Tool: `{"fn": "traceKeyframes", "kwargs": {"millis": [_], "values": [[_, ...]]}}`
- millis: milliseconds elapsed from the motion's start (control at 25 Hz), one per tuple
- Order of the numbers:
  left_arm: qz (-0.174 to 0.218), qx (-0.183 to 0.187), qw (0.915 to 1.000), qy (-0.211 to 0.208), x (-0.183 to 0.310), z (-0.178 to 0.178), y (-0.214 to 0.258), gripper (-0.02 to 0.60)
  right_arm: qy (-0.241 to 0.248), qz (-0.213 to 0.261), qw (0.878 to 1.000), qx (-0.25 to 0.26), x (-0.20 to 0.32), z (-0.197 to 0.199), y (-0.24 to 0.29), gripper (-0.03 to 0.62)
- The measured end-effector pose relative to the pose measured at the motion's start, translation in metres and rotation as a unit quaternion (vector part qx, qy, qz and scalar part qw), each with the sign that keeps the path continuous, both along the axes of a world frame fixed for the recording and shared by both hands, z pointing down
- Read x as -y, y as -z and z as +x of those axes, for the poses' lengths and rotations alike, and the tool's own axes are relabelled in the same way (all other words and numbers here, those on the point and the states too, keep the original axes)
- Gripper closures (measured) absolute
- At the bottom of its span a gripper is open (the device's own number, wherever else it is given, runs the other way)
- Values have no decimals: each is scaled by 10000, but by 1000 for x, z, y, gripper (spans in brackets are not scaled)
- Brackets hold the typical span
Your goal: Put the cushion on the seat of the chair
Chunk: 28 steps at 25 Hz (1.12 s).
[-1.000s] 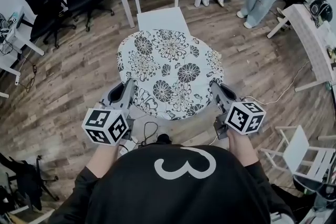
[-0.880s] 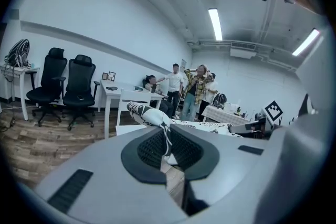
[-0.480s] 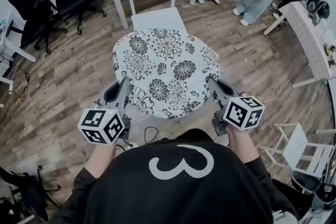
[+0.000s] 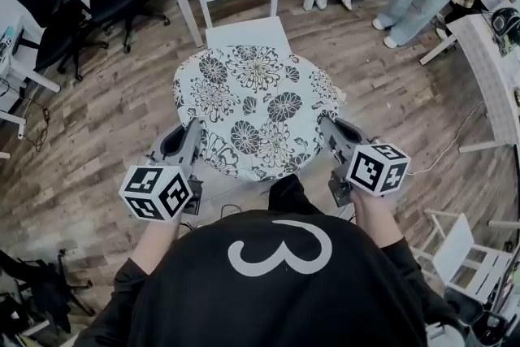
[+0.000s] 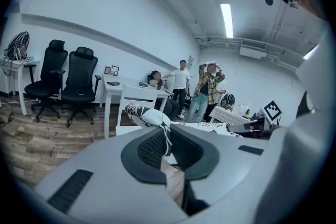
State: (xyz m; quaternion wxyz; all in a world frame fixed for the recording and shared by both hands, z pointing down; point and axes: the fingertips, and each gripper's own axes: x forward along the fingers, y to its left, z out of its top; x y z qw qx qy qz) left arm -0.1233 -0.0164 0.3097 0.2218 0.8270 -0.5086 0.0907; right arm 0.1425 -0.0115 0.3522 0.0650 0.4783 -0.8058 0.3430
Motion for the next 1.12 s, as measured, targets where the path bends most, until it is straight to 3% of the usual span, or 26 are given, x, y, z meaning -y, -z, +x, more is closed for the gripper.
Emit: {"fn": "traceKeyframes", "kwargs": {"millis": [400, 680, 1120], "values": [[-123, 14, 9998, 182, -8, 5, 15, 558, 376, -14, 9992, -130, 3, -3, 20, 577], [-353, -169, 9986, 365, -14, 10, 22, 558, 556, -35, 9982, -216, 14, 0, 31, 577], [-686, -290, 9965, 390, 10, 1, -17, 558, 557, -230, 9972, -440, 40, -10, -5, 577]]}}
